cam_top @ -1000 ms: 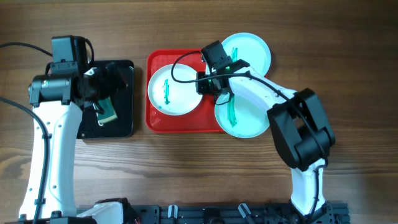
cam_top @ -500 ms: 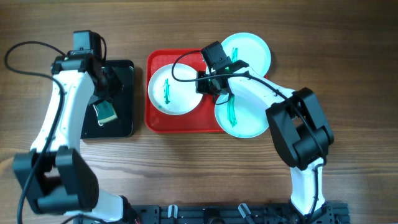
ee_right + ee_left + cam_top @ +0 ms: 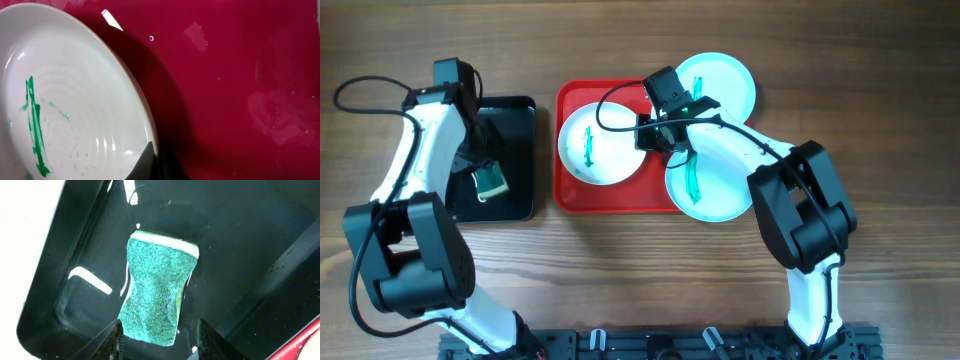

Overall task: Clean dirty plates on tray and stack at the side
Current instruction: 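Grasp the green sponge with the left gripper and lift it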

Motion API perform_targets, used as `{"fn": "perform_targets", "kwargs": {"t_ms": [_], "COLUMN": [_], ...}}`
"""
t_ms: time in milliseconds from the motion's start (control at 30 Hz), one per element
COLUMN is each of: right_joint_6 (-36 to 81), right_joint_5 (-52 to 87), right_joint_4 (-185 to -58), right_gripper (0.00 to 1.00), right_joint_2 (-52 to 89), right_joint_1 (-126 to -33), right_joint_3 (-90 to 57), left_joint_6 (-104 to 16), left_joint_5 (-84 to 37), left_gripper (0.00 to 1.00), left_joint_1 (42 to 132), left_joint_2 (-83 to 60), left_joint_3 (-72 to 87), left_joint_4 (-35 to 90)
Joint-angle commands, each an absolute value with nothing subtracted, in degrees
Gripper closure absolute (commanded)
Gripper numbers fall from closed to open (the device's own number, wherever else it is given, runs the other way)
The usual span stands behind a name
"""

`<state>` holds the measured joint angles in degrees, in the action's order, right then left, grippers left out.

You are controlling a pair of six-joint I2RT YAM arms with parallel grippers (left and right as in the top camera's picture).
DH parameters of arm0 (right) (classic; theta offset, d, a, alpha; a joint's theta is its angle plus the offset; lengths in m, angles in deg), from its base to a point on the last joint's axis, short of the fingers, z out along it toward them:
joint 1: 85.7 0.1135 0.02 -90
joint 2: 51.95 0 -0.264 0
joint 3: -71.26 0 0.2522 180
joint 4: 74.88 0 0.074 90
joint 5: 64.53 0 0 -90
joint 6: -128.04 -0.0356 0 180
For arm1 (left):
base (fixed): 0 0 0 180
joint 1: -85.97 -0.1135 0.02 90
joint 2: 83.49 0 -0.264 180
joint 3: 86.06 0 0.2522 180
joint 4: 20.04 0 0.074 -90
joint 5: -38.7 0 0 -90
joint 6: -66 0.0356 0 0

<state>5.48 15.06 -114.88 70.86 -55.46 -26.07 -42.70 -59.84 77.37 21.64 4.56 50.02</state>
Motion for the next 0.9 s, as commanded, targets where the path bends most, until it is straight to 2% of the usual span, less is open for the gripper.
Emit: {"fn": "perform_targets", "kwargs": {"t_ms": [0, 167, 567, 700, 733, 867], "right_joint_6": [4.85, 4.98, 5.0, 5.05, 5.0, 4.85], "right_joint_5": [16.35, 16.35, 16.35, 16.35, 16.35, 16.32], "right_joint_4": [-115.01, -115.25, -115.27, -115.31, -115.29, -115.14], "right_gripper": [0.96, 0.96, 0.95, 0.96, 0.96, 0.96], "right_joint_2": [72.36, 72.36, 72.36, 72.36, 72.36, 72.36], "right_joint_1": [-55.33, -55.33, -55.33, -55.33, -55.33, -55.33], "right_joint_3": [-27.25, -27.25, -27.25, -27.25, -27.25, -27.25], "left_joint_6": [-39.51, -39.35, -39.37, -39.4, -39.4, -39.4], "left_joint_5": [-59.51, -59.8, -61.06, -61.04, -61.04, -61.0], "left_gripper": [0.49, 0.49, 0.64, 0.84, 0.95, 0.96], "left_joint_1": [77.17, 77.15, 75.66, 75.66, 75.66, 75.69], "left_joint_2": [22.44, 22.44, 22.53, 23.06, 23.23, 23.23], "left_joint_3": [1.15, -3.42, -8.46, -9.78, -10.15, -10.5], "left_joint_4": [46.96, 41.82, 33.8, 31.98, 31.55, 30.87]}}
